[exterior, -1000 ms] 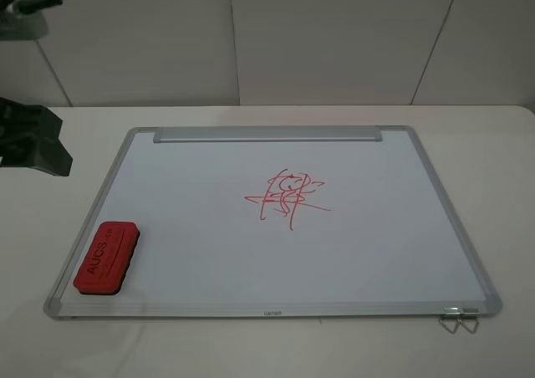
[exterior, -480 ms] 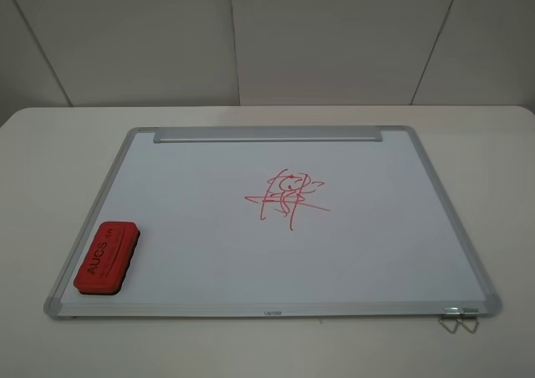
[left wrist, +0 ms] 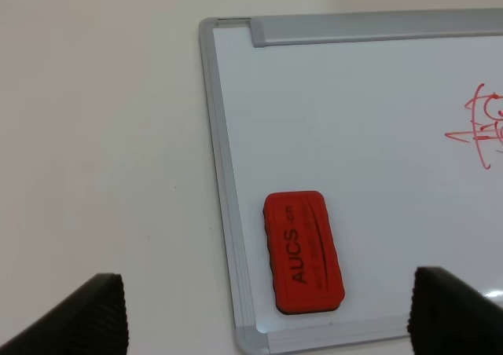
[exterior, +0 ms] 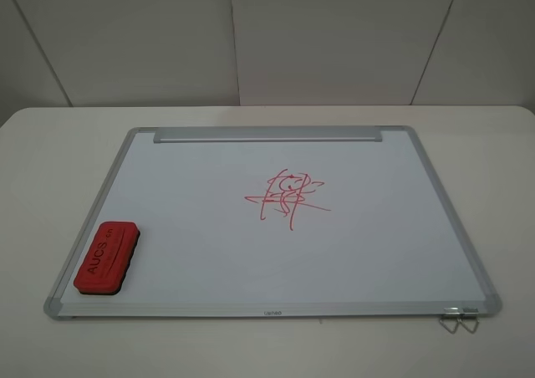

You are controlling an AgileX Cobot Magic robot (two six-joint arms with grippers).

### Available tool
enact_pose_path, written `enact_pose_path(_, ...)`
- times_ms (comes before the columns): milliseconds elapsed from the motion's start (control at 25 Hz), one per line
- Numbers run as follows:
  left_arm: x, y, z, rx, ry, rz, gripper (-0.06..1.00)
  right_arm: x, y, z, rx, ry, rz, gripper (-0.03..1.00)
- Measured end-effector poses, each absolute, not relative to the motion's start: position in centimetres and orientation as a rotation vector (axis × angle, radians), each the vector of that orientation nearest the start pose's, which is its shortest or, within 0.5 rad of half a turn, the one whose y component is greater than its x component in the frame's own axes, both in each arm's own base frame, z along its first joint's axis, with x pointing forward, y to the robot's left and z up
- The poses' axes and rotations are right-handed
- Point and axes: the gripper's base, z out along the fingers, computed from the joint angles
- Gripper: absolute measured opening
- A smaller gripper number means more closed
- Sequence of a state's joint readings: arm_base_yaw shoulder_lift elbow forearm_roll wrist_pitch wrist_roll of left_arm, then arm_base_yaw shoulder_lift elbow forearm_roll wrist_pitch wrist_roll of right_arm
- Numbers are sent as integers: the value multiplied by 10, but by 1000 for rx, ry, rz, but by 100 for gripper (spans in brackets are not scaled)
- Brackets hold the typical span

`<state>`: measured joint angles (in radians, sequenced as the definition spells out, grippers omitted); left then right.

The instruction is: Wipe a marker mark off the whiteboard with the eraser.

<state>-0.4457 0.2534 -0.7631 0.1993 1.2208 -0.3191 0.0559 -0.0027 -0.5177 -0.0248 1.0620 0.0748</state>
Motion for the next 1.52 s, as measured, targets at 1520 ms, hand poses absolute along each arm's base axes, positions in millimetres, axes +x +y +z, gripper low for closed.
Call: enact_pose_path(1520, 8, 2, 278, 386, 2101, -232, 72, -7, -2, 282, 21, 2025, 53, 72)
